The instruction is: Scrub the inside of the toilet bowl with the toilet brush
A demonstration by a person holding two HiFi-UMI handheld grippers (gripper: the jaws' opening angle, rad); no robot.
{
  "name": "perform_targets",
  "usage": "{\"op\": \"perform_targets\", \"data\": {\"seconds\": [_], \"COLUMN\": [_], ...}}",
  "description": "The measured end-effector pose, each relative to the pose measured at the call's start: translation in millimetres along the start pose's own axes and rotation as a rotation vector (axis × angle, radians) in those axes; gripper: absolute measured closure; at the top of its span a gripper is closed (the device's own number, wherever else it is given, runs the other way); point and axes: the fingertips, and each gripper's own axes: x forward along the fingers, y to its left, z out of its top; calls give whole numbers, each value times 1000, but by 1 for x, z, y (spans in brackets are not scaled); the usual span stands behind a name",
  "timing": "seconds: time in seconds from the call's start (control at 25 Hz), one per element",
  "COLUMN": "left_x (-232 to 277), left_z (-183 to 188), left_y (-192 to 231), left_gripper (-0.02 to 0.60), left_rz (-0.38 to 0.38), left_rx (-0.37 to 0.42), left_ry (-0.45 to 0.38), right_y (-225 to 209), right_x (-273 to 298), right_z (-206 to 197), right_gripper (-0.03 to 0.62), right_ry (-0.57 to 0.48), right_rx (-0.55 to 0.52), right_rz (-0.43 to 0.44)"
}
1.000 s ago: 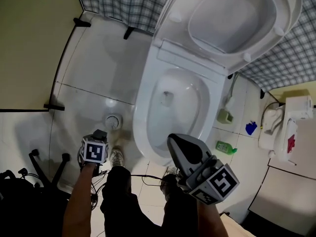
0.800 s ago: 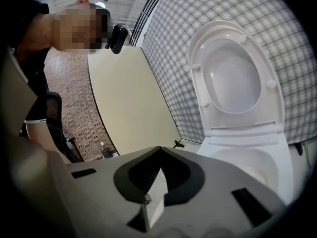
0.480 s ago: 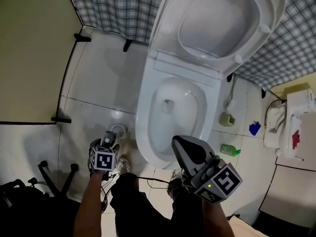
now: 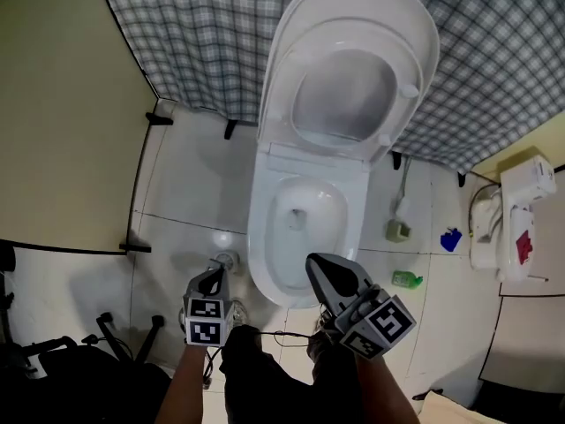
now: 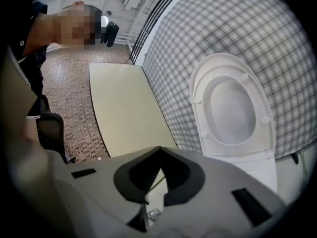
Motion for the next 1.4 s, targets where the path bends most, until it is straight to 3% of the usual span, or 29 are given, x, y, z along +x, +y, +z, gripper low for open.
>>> {"op": "perform_targets", "data": {"seconds": [0.2, 0.48, 0.68, 0.8, 0.96, 1.2, 1.4], "left_x": [-40, -94, -145, -177, -221, -270, -297], "left_z": [86, 169, 247, 290, 320, 349, 390], "left_y": [-61, -139, -180, -191, -204, -238, -247], "left_gripper": [577, 577, 577, 577, 577, 577, 577], "left_rz": [-109, -237, -312, -342, -374, -402, -413], "left_rx": [38, 60, 60, 98, 135, 190, 243], "left_ry": [-131, -226, -309, -389, -481, -494, -567], "right_y": [6, 16, 20, 31, 61, 87, 91], "right_x": [-19, -56, -82, -91, -110, -137, -138], "right_z": [48, 112, 169, 202, 234, 280, 315], "right_gripper": [594, 594, 594, 594, 594, 594, 594], "right_ry": [-38, -100, -106, -147, -196, -201, -230], "right_rx": [-21, -74, -122, -188, -271, -309, -351], "right_rz": [-13, -25, -59, -72, -63, -37, -46]}}
